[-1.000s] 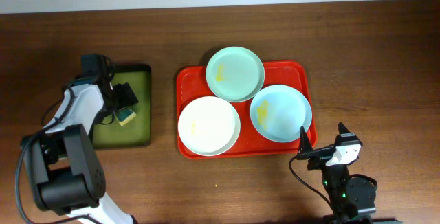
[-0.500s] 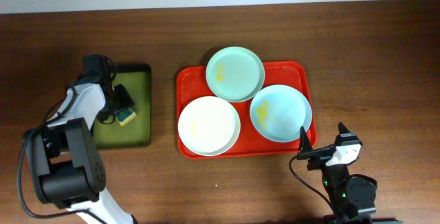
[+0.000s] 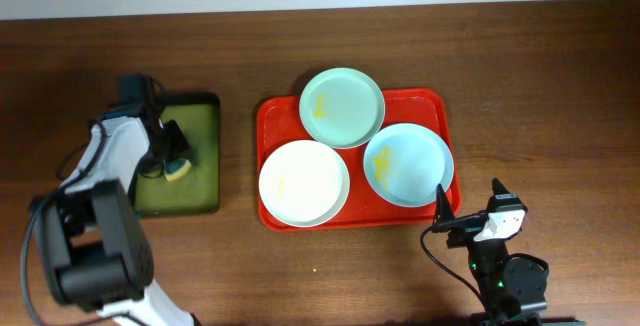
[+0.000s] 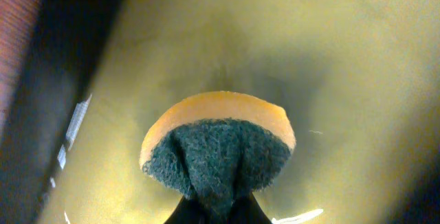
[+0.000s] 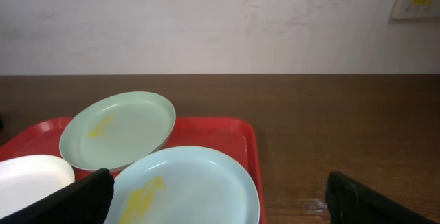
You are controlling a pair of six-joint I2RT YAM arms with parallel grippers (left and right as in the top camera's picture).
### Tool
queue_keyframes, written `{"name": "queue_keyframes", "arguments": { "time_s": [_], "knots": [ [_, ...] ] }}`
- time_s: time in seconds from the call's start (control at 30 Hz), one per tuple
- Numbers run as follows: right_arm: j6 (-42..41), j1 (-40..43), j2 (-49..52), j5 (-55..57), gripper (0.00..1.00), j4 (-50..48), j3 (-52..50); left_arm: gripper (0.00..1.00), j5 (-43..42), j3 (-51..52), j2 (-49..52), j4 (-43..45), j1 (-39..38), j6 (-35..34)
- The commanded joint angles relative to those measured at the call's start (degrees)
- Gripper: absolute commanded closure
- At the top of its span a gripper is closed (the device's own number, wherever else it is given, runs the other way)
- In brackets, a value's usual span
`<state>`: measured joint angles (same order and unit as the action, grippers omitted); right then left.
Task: Clean dirty plates on tray and stack at the side
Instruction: 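Lift the sponge with the left gripper out of the water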
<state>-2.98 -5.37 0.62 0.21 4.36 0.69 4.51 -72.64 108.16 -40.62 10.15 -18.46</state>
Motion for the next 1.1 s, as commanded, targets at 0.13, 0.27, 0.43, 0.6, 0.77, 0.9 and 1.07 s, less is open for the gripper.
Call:
{"name": "queue_keyframes", "arguments": {
  "time_s": [0.13, 0.27, 0.43, 0.6, 0.77, 0.9, 1.07],
  "knots": [
    [0.0, 0.2, -0.4, 0.5, 0.01, 0.3, -0.4, 1.00, -1.7, -4.7, -21.8, 0.7, 0.1, 0.1],
    [0.0, 0.2, -0.4, 0.5, 0.01, 0.3, -0.4, 1.00, -1.7, -4.7, -25.4, 0.8, 0.1, 0.1],
    [0.0, 0.2, -0.4, 0.5, 0.01, 0.3, -0.4, 1.00, -1.7, -1.1, -22.1, 1.3, 0.1, 0.0],
    [0.0, 0.2, -0.4, 0.5, 0.01, 0.3, -0.4, 1.00, -1.7, 2.6, -11.2, 1.3, 0.1, 0.1],
    [0.0, 0.2, -0.4, 0.5, 0.01, 0.3, -0.4, 1.00, -1.7, -0.4, -9.4, -3.2, 0.1, 1.4],
    [0.0, 0.2, -0.4, 0.5, 0.01, 0.3, -0.4, 1.00, -1.7, -8.5, -15.2, -10.2, 0.1, 1.4],
    [0.0, 0.2, -0.4, 0.5, 0.01, 0.3, -0.4, 1.00, -2.2, -13.1, -25.0, -10.4, 0.0, 1.3]
  ]
}}
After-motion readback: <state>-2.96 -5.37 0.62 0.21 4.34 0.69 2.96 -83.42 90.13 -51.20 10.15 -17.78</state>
